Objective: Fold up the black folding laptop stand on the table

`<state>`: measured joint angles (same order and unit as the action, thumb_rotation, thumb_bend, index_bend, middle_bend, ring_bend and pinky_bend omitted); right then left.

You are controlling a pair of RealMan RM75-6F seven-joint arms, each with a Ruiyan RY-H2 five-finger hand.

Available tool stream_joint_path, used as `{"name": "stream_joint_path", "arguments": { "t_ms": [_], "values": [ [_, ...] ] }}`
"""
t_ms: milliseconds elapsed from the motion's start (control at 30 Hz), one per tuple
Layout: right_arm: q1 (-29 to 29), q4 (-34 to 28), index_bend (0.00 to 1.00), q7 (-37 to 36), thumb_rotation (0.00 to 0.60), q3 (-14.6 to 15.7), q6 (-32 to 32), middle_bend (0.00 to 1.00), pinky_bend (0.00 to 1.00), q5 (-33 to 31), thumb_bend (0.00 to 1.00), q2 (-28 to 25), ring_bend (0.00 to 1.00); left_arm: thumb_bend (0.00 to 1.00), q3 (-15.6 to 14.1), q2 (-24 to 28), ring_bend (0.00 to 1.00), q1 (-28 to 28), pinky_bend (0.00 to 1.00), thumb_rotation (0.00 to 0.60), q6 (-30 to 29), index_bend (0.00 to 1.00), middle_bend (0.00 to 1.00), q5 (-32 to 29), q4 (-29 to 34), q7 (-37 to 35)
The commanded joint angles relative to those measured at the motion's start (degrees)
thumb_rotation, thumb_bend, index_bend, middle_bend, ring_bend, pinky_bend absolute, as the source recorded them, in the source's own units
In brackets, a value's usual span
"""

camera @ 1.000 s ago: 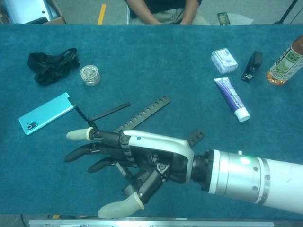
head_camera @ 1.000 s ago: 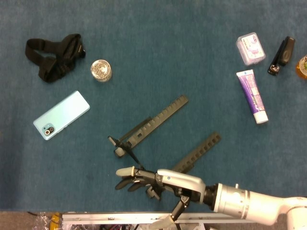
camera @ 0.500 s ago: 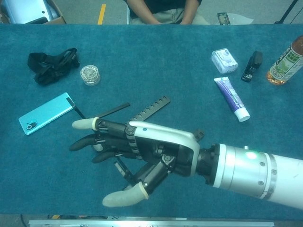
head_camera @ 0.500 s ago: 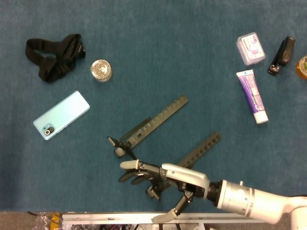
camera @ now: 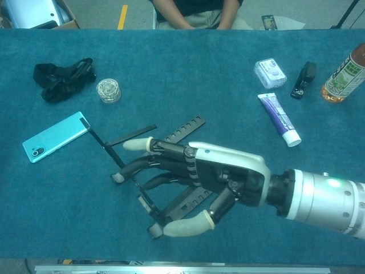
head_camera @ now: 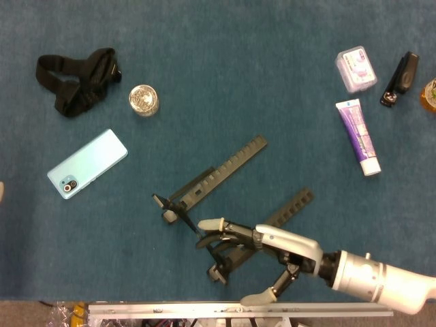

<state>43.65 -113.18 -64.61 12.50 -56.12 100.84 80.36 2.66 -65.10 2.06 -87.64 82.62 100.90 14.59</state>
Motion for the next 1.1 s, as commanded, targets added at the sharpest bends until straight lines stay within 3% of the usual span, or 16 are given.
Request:
{"name": "stream_joint_path", "arguments": {
  "t_ms": [33,733,1100],
  "values": [
    [-0.1,0.9,0.00,-0.8,0.600,0.6,-0.4,0.17,0.14,0.6,0.16,0.1,0.00,0.28,0.0,-0.1,0.08,0.1,0.14,0.600,0.1,0.18,0.18,0.1,0.1,0.2],
    [-1.2,6.6,0.00,-0.9,0.600,3.5,0.6,0.17,0.14,0.1,0.16,5.3,0.00,0.28,-0.1,-0.1,0.08,0.0,0.14,0.600,0.0,0.18,0.18,-0.2,-0.1,0.3],
    [-1.5,7.3,0.00,-0.6,0.600,4.1,-0.2,0.17,0.14,0.3,0.16,5.5,0.00,0.28,-0.2,0.0,0.08,-0.1,0.14,0.600,0.0,0.18,0.18,-0.1,0.0,0.4]
  ]
}}
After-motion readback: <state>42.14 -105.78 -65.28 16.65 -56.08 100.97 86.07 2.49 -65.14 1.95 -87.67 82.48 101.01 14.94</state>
